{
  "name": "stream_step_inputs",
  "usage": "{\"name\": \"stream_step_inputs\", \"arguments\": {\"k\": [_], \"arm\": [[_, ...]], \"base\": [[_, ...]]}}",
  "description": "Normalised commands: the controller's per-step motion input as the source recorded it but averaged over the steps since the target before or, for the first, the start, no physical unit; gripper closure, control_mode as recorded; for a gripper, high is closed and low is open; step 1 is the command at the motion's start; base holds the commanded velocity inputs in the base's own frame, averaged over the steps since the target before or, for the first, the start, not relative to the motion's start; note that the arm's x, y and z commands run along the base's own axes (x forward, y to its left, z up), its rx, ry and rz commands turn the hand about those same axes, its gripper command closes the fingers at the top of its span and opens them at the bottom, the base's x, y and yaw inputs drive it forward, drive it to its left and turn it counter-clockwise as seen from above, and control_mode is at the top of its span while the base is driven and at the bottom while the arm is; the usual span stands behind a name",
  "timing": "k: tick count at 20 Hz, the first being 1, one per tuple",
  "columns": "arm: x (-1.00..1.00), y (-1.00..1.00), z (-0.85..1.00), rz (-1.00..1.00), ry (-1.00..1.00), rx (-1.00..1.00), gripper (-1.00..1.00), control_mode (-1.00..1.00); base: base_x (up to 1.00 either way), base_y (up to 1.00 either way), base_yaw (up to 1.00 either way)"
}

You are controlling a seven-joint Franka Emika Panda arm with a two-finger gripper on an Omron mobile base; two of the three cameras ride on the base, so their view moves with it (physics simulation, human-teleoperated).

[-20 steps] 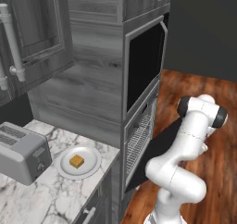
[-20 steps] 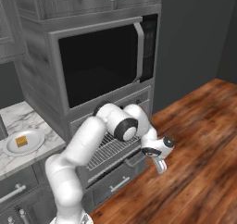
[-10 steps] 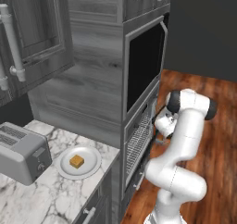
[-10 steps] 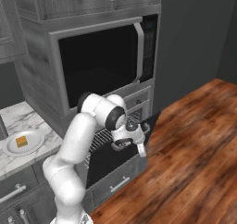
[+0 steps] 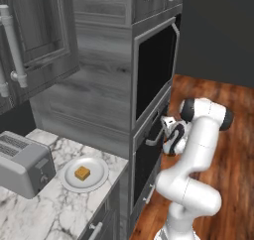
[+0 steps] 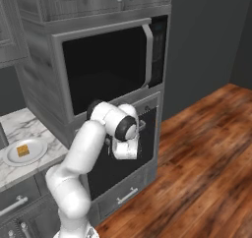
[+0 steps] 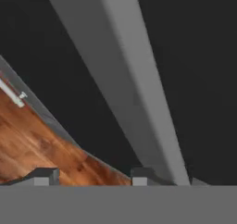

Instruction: Take the baked cake out of the oven and place it on the plate for cooling. Then close the oven door.

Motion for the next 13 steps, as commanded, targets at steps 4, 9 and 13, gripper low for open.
{"name": "stream_step_inputs", "arguments": {"k": [4,9,13], "arm": [[0.01,0.87,-0.51,0.6,0.0,0.56,-1.0,-1.0],[-0.09,0.76,-0.17,0.53,-0.03,0.46,-1.0,-1.0],[-0.44,0.1,0.8,0.3,-0.14,0.31,-1.0,-1.0]], "base": [[0.0,0.0,0.0],[0.0,0.0,0.0],[0.0,0.0,0.0]]}}
